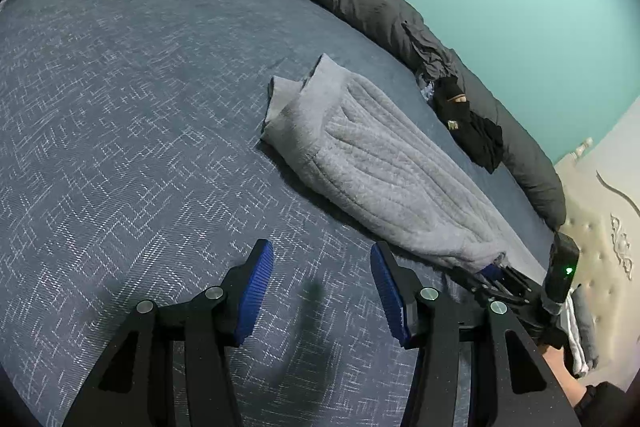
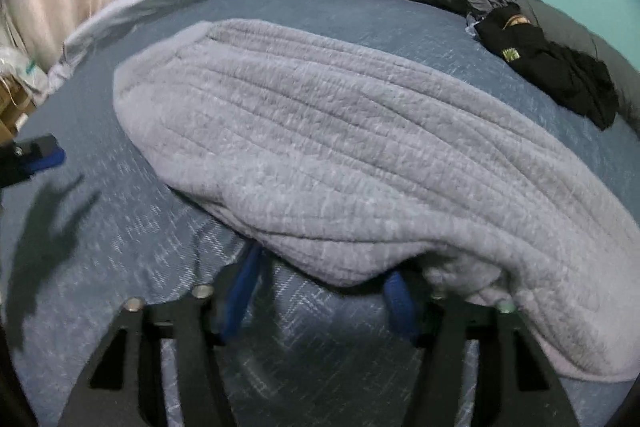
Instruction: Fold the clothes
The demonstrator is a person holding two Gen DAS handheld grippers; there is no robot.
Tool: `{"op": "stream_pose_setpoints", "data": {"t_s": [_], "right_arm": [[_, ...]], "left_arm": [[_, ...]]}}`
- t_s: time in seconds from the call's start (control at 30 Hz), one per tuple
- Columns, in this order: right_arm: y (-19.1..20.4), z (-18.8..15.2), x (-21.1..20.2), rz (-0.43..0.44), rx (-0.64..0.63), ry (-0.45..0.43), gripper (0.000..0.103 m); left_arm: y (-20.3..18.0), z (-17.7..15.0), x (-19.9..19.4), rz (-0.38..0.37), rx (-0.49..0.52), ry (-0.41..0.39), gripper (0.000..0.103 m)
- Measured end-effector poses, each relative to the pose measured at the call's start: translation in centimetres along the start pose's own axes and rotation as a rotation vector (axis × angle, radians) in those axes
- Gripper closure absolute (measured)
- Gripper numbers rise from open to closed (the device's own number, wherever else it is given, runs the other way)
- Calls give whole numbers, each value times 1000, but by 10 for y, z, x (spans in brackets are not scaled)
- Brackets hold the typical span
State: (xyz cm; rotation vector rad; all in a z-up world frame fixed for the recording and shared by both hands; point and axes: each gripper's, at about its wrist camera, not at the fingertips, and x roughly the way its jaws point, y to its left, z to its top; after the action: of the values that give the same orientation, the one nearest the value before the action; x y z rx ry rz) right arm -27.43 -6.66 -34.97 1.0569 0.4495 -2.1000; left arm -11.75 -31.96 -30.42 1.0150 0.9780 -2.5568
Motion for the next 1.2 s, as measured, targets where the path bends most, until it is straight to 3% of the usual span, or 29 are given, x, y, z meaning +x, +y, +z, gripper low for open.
{"op": "stream_pose_setpoints", "data": {"t_s": [0.03, 0.07, 0.27, 0.37, 0.43, 0.53, 0.63, 0.83, 0.97, 1.13, 1.2], "right_arm": [[-1, 2, 0, -10, 5, 10, 79], [-3, 3, -2, -7, 15, 15, 86], [-4, 24, -34, 90, 57, 64, 94], [-8, 28, -47, 193, 128, 112, 97], [-6, 21, -38, 246, 158, 182, 97], [-4, 6, -20, 258, 183, 236, 97], [-4, -2, -13, 256, 202, 233, 97], [8, -14, -38, 278, 78, 203, 95], [12, -31, -42, 151, -12, 204, 88], [3, -45, -31, 83, 102, 139, 69], [5, -45, -27, 77, 138, 92, 67]], "left_arm": [[0, 0, 0, 1, 2, 1, 48], [0, 0, 1, 1, 3, 3, 48], [-1, 1, 2, -3, 5, 3, 48], [-2, 0, 2, -6, 8, 5, 48], [-2, 1, 2, -7, 6, 7, 48], [-4, 1, 2, -9, 9, 7, 48], [-4, 1, 2, -8, 10, 8, 48], [-3, 5, 2, -9, 3, 11, 48], [-5, 7, 3, -13, 12, 12, 48], [-5, 8, 3, -13, 19, 14, 48], [-6, 8, 3, -10, 23, 12, 48]]}}
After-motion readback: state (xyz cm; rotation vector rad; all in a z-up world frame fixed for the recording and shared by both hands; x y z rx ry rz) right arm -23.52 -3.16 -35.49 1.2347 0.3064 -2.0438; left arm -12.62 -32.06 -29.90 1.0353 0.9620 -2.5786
